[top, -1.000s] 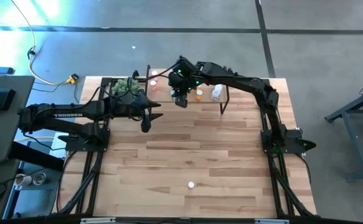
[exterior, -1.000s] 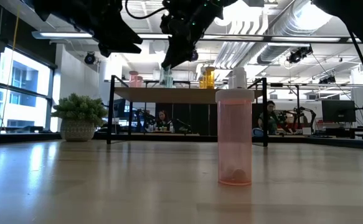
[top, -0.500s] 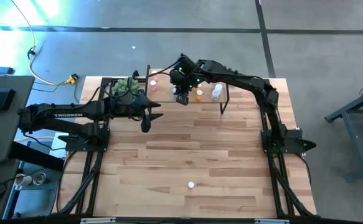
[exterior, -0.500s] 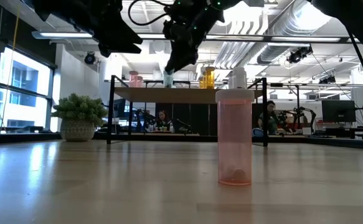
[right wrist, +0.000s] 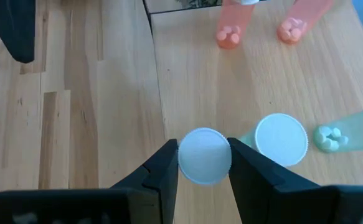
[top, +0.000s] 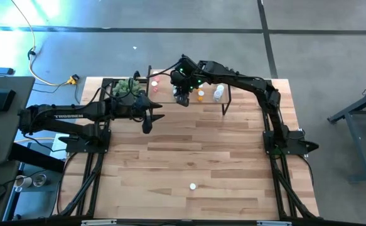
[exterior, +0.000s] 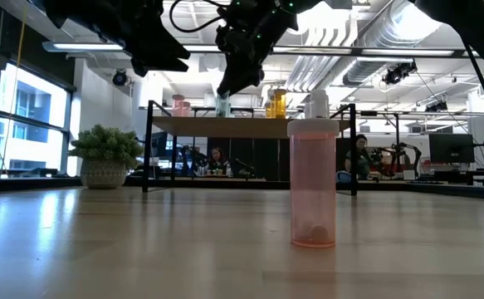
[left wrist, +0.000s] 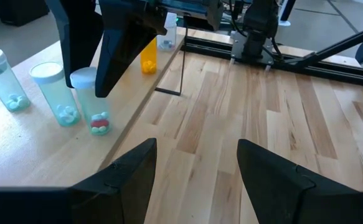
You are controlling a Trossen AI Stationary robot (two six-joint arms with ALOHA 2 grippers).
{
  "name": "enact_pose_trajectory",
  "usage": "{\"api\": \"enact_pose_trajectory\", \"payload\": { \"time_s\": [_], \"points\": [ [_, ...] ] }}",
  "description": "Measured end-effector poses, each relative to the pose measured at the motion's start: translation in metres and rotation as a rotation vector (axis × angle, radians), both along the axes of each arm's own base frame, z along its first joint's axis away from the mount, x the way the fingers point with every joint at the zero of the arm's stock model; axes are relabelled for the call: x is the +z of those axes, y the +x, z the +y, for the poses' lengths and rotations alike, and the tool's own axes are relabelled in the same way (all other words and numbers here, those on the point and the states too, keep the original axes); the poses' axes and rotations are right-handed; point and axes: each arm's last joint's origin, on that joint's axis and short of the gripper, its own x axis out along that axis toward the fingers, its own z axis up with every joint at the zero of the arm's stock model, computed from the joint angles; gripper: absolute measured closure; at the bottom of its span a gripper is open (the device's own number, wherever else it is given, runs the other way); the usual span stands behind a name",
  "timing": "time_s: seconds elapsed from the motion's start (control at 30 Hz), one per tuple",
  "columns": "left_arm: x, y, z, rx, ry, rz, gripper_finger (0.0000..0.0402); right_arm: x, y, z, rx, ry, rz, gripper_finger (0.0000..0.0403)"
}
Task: Pick and place medicine bottles onto shelf by color
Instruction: Put the blue pill bottle on the shelf aligned with the other blue pill bottles
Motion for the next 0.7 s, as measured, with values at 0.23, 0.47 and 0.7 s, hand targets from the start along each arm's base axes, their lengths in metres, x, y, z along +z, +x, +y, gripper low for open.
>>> {"api": "enact_pose_trajectory", "payload": {
  "time_s": [0.23,0.47,0.7],
  "points": [
    [0.0000,0.0000,0.0000,0.000,0.000,0.000,0.0190,0.0000,0.0000,-0.0001,-0.002,-0.004,0.001,0.0290],
    [0.0000,0.0000,0.0000,0.000,0.000,0.000,0.0190,0.0000,0.0000,-0.0001,-0.002,-0.005,0.002,0.0266],
    [0.0000,0.0000,0.0000,0.000,0.000,0.000,0.0190,0.0000,0.0000,-0.0002,-0.002,-0.005,0.002,0.0244]
  ]
}}
